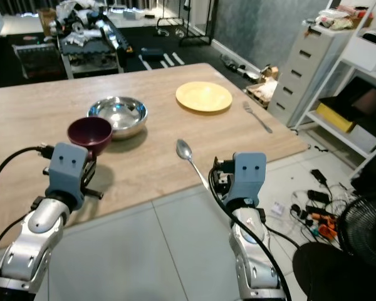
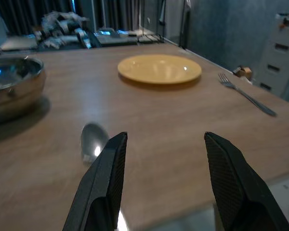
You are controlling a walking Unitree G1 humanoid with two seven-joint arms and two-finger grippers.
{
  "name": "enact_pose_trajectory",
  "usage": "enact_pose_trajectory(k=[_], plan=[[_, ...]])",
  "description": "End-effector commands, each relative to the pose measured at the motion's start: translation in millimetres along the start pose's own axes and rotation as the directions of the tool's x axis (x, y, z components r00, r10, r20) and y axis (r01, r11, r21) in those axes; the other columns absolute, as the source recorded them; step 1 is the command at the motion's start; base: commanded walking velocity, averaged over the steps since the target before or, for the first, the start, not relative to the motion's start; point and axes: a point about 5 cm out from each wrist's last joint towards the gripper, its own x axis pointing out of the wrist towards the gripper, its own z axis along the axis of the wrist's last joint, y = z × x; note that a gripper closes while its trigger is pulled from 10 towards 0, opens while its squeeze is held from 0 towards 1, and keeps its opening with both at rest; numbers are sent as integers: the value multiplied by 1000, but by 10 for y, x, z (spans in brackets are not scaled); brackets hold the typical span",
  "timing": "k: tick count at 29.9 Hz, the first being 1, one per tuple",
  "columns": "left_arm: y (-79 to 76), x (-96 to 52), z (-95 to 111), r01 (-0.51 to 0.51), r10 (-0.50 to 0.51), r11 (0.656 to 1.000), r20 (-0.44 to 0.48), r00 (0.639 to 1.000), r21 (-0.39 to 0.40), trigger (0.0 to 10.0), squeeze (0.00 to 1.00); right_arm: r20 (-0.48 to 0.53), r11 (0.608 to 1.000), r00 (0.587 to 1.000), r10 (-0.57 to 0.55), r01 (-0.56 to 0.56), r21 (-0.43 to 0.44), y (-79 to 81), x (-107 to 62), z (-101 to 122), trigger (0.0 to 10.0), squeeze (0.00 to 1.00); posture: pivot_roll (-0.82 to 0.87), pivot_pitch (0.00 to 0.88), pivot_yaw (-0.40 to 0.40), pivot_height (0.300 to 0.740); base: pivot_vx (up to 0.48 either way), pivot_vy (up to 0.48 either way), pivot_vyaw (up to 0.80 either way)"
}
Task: Setting the table
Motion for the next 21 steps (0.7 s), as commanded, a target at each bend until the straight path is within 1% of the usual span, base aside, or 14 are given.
enact_pose_trajectory(k=[1,2,4,8,10,12,13,14,15,16,17,19,21], plan=[[-90,-45,86,84,-83,996,53,995,-23,10000,0,-13,1000,1000,-21,21,-4,-68,-24,-40,10000,0,79,107,75,740,0,0,0],[-120,-70,118,127,-125,991,66,990,-31,10000,0,-13,1000,1000,-22,22,-5,-76,-24,-39,10000,0,79,107,75,740,0,0,0],[-166,-135,179,212,-210,977,92,973,-8,10000,0,-13,1000,1000,-25,25,-6,-89,-26,-40,10000,0,83,113,74,740,0,0,0],[-158,-157,230,248,-247,969,104,963,11,10000,0,-13,1000,1000,-26,26,-6,-89,-28,-42,10000,0,84,114,74,740,0,0,0],[-158,-157,230,248,-247,969,104,963,11,10000,0,-13,1000,1000,-26,26,-6,-89,-28,-42,10000,0,84,114,74,740,0,0,0],[-137,-130,246,281,-279,960,104,955,-6,10000,0,-13,1000,1000,-24,24,-3,-75,-26,-43,10000,0,89,117,72,740,0,0,0],[-137,-130,246,281,-279,960,104,955,-6,10000,0,-13,1000,1000,-24,24,-3,-75,-26,-43,10000,0,89,117,72,740,0,0,0],[-143,-120,244,319,-316,948,100,944,-15,10000,0,-13,1000,1000,-22,22,-3,-68,-25,-42,10000,0,89,117,72,740,0,0,0],[-143,-120,244,319,-316,948,100,944,-15,10000,0,-13,1000,1000,-22,22,-3,-68,-25,-42,10000,0,89,117,72,740,0,0,0],[-159,-135,248,369,-367,929,97,925,-12,10000,0,-13,1000,1000,-21,21,-2,-66,-26,-39,10000,0,81,124,74,740,0,0,0],[-161,-166,235,399,-398,917,85,914,2,10000,0,-13,1000,1000,-23,23,-4,-74,-36,-39,10000,0,80,131,78,740,0,0,0],[-162,-191,227,413,-413,910,77,907,13,10000,0,-14,1000,1000,-24,24,-5,-82,-44,-39,10000,0,80,132,78,740,0,0,0],[-148,-217,197,402,-402,916,64,913,20,10000,0,-17,1000,999,-27,27,-6,-90,-55,-47,10000,0,80,133,78,740,0,0,0]])
